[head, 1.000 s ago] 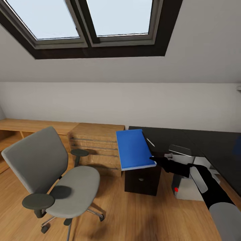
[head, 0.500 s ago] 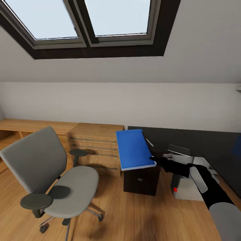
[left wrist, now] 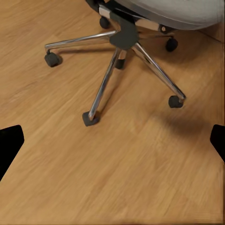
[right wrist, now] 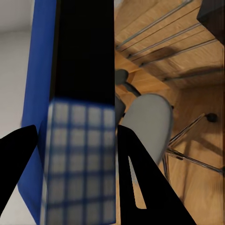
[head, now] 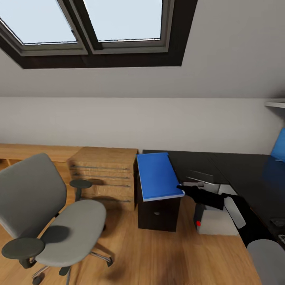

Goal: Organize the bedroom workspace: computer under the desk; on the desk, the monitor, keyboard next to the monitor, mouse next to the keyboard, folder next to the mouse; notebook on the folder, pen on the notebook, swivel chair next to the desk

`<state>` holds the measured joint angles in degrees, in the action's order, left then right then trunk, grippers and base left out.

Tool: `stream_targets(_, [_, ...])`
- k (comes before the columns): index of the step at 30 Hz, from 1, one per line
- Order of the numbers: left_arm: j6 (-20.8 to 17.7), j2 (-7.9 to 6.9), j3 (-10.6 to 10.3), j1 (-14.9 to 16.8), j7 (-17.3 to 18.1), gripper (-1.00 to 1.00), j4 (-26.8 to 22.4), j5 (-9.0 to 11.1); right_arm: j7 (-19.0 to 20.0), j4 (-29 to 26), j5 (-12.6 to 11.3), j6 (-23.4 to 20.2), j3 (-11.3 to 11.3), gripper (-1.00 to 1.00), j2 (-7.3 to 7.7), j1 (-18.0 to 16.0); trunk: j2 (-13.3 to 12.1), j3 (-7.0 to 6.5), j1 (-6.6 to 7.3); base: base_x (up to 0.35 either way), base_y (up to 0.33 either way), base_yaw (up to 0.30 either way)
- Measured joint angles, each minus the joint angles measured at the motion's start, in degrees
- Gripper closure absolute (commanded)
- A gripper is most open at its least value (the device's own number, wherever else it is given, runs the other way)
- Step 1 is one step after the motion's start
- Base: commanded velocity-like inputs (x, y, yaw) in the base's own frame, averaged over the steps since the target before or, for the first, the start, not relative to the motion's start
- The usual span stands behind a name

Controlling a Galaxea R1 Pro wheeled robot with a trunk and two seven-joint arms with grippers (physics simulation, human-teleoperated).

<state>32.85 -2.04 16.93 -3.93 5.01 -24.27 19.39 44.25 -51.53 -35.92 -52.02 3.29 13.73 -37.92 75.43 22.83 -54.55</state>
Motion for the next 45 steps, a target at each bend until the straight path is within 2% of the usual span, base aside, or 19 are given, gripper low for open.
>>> stream_targets(2, [0.0,0.0,0.0,0.0,0.0,-1.0,0.0,-0.2,0.1,0.0,0.0,0.0,0.0,1.0,0.02,0.0,0.0,0.0,0.0,0.004,-0.005,-0.259])
stream_targets(11, [0.0,0.0,0.0,0.0,0.0,-1.0,0.0,-0.3,0.1,0.0,0.1,0.0,0.0,1.0,0.08,0.0,-3.6,-1.61,1.97,0.001,-0.001,-0.214])
stream_targets(21, [0.1,0.06,0.0,0.0,0.0,-1.0,0.0,-0.4,0.0,0.1,0.3,0.1,0.0,1.0,-0.05,0.0,-7.6,-3.41,4.17,0.0,0.0,-0.024])
stream_targets(30, [0.3,0.12,0.2,0.0,0.0,-1.0,0.7,-0.5,-0.3,0.3,0.5,2.2,-0.2,1.0,-0.49,0.0,-11.2,-5.03,6.14,0.0,0.0,-0.001])
stream_targets(32, [1.9,0.16,0.2,0.0,0.0,-1.0,3.2,-0.4,-0.4,0.4,0.5,3.6,-0.2,1.0,-0.67,0.0,-12.0,-5.38,6.58,0.0,0.0,0.0])
stream_targets(37, [9.0,0.44,0.0,0.0,0.1,-1.0,7.7,-0.5,-0.5,0.9,0.4,4.6,-0.1,1.0,-0.76,0.0,-14.0,-6.28,7.68,0.0,0.0,0.0])
stream_targets(39, [10.4,0.87,-1.0,0.0,0.1,-1.0,8.4,-0.5,-0.6,1.2,0.4,4.6,0.0,1.0,-0.74,0.0,-14.8,-6.64,8.12,0.0,0.0,0.0])
stream_targets(41, [11.4,1.29,-4.7,0.0,0.2,-1.0,9.3,-0.6,-0.9,1.3,0.4,4.6,0.1,1.0,-0.77,0.0,-15.6,-7.0,8.56,0.0,0.0,0.0])
stream_targets(42, [11.5,1.33,-5.8,0.0,0.1,-1.0,9.6,-0.6,-1.0,1.4,0.3,4.6,0.2,1.0,-0.76,0.0,-16.0,-7.18,8.78,0.0,0.0,0.0])
stream_targets(44, [11.9,1.42,-10.7,0.0,0.0,-1.0,11.1,0.0,-1.2,1.4,0.3,4.6,0.5,1.0,-0.71,0.0,-16.8,-7.54,9.22,0.0,0.0,0.0])
stream_targets(45, [12.0,1.39,-12.3,0.0,-0.1,-1.0,11.7,0.1,-1.4,1.4,0.3,4.6,0.7,1.0,-0.65,0.0,-17.2,-7.72,9.44,0.0,0.0,0.0])
